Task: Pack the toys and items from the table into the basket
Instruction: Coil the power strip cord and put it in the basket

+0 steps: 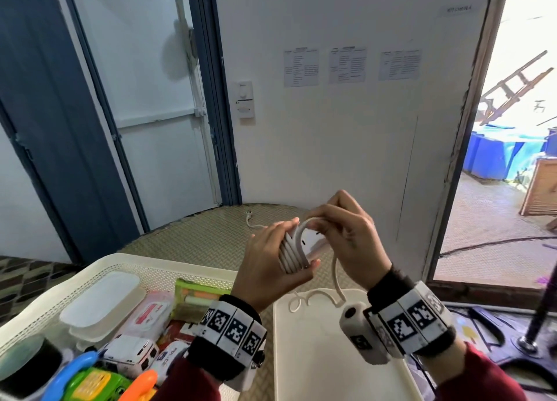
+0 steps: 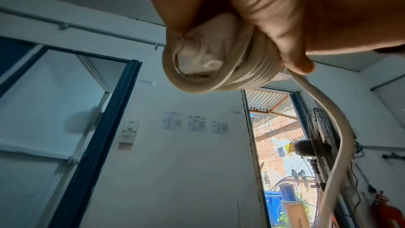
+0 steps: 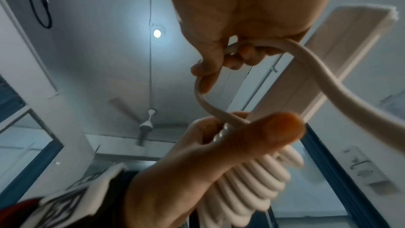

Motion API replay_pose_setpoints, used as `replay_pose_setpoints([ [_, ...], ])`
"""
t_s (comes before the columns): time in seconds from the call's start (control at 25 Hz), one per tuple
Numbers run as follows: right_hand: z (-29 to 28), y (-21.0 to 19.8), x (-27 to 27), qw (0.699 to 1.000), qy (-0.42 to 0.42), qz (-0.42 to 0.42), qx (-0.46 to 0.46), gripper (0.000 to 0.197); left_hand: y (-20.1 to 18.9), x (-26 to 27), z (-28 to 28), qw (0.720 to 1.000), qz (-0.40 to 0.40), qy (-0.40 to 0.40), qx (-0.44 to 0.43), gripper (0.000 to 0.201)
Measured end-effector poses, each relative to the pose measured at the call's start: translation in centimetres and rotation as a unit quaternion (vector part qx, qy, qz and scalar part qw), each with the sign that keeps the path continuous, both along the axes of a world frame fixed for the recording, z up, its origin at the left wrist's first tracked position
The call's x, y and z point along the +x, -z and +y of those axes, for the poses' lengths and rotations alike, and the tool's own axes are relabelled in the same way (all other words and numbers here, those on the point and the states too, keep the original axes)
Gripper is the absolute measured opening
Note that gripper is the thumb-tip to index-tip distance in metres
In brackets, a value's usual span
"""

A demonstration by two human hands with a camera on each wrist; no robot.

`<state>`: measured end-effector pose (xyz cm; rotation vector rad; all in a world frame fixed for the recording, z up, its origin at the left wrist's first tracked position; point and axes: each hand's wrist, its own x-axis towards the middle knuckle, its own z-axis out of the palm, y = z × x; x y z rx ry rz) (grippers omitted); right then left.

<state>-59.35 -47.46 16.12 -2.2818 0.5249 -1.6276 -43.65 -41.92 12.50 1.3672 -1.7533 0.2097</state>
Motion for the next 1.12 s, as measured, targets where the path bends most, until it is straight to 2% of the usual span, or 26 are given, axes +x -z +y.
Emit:
replay_pose_setpoints([
  [0.08,-1.5,0.5,-0.8,0.995,0.086,-0.051,-0.01,0.012,0.3,0.3,0.0,0.999,-0.032,-0.01,-0.01,0.075],
  [0.16,-3.0,1.6,-1.5,0.98,0.195,-0.035,-0.009,0.026,0.4,0.7,0.0,0.997,-0.072,-0.008,-0.009,0.077],
  [0.2,-3.7,2.1,-1.8,0.98,0.196,-0.013,0.014,0.033,0.4,0.8,-0.1,0.995,-0.099,-0.007,-0.009,0.078],
  [0.24,-4.2,2.6,-1.9,0.987,0.148,0.007,0.067,0.038,0.4,0.9,-0.2,0.992,-0.126,-0.006,-0.01,0.079],
  [0.28,-4.1,2.8,-2.0,0.987,0.066,0.015,0.149,0.044,0.5,0.8,-0.3,0.988,-0.151,-0.005,-0.015,0.079],
  [0.36,-4.2,2.8,-2.2,0.962,-0.052,0.011,0.269,0.053,0.7,0.8,-0.2,0.983,-0.182,0.001,-0.022,0.082],
  [0.4,-4.1,2.8,-2.4,0.956,-0.08,0.016,0.283,0.049,0.8,0.8,-0.2,0.983,-0.183,0.011,-0.019,0.084],
  [0.52,-3.6,3.2,-3.0,0.95,-0.122,0.001,0.286,0.025,0.7,1.3,-0.2,0.993,-0.105,0.043,0.015,0.092],
  [0.56,-3.5,3.5,-3.1,0.942,-0.14,-0.033,0.304,0.025,0.6,1.3,-0.1,0.997,-0.06,0.047,0.021,0.092],
  [0.64,-3.9,3.9,-3.2,0.921,-0.176,-0.09,0.334,0.036,0.1,1.3,0.0,0.998,0.0,0.057,0.019,0.086],
  [0.76,-3.9,3.9,-3.2,0.9,-0.207,-0.098,0.37,0.038,-0.2,1.1,0.2,0.996,0.025,0.08,0.031,0.074],
  [0.88,-4.1,3.5,-3.7,0.851,-0.267,-0.135,0.432,0.039,0.1,1.1,0.4,0.995,0.057,0.08,0.033,0.064],
  [0.96,-4.7,3.7,-4.3,0.829,-0.296,-0.171,0.443,0.039,0.2,1.2,0.7,0.994,0.074,0.076,0.039,0.064],
  [1.04,-4.6,3.7,-4.8,0.827,-0.285,-0.189,0.446,0.032,0.1,1.4,1.0,0.993,0.082,0.074,0.051,0.064],
  [1.12,-4.2,4.5,-4.8,0.841,-0.251,-0.175,0.447,0.031,-0.1,1.3,1.5,0.987,0.116,0.093,0.057,0.062],
])
